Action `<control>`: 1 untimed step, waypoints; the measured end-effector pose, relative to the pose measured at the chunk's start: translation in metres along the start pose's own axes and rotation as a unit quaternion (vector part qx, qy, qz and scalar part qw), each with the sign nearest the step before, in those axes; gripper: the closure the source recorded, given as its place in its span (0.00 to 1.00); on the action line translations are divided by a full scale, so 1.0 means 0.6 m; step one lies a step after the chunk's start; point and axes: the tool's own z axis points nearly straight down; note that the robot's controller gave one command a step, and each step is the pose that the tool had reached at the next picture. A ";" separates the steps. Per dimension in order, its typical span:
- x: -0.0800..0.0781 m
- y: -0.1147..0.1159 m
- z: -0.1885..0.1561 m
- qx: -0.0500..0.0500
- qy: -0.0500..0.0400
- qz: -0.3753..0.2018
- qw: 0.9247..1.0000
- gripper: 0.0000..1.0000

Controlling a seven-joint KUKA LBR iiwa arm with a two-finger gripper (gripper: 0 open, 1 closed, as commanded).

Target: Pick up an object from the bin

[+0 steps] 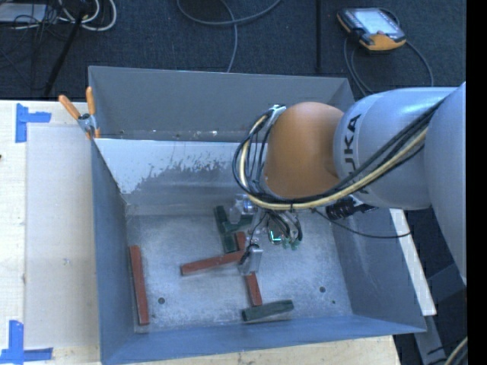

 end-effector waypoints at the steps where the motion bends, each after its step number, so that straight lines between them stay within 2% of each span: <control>1: -0.003 0.000 -0.007 0.000 -0.004 0.001 1.000 0.00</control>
Offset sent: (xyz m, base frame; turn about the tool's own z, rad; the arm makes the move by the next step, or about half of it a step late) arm -0.0082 0.0052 -0.0632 0.0509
